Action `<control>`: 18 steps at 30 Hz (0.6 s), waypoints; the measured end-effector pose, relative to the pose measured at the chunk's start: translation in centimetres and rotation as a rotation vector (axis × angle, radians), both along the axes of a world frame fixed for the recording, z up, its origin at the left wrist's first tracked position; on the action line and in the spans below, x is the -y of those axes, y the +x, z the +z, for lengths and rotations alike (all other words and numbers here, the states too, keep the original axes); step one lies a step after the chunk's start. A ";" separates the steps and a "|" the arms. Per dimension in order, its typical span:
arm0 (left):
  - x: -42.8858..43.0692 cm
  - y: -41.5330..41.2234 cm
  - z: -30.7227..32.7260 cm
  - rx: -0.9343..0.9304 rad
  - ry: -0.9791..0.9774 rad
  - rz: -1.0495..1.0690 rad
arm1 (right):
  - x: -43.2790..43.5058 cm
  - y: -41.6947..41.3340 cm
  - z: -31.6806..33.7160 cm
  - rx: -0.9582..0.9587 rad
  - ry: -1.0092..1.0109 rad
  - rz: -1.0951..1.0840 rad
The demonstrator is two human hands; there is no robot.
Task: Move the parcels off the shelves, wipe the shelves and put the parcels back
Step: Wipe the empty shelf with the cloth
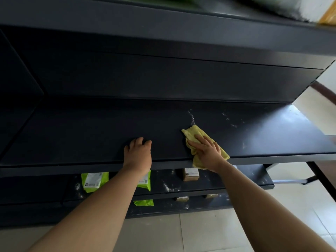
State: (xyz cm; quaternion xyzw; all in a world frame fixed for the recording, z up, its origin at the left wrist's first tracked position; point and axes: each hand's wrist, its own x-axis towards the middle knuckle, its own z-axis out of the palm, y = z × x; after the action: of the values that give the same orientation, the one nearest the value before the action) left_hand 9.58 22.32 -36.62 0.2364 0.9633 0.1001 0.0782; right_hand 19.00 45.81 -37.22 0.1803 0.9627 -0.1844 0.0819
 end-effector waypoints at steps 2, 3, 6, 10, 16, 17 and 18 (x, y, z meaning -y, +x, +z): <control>-1.9 0.0 0.0 0.000 -0.006 0.003 | -0.7 -0.7 0.0 -0.024 -0.011 0.023; -2.8 -0.1 0.0 -0.006 -0.016 0.012 | -1.1 -1.1 -0.1 -0.043 -0.015 0.032; -5.0 -0.5 -0.1 -0.005 -0.041 0.045 | -2.1 -2.7 -0.2 -0.061 -0.033 0.074; -7.2 -1.2 -0.2 -0.007 -0.054 0.090 | -3.5 -5.9 -0.2 -0.049 -0.061 0.147; -10.7 -3.4 -0.4 -0.052 -0.025 0.058 | -5.9 -10.5 -0.3 -0.002 -0.009 0.243; -11.3 -3.5 -0.4 -0.049 -0.027 0.064 | -6.3 -11.1 -0.3 0.004 -0.012 0.251; -11.8 -3.6 -0.4 -0.050 -0.034 0.076 | -6.9 -11.6 -0.3 0.009 -0.015 0.252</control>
State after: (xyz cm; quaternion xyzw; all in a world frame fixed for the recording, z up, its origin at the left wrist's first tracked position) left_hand 6.00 34.14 -36.98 0.2005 0.9749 0.0808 0.0543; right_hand 7.36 52.69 -37.55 0.0580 0.9759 -0.1792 0.1101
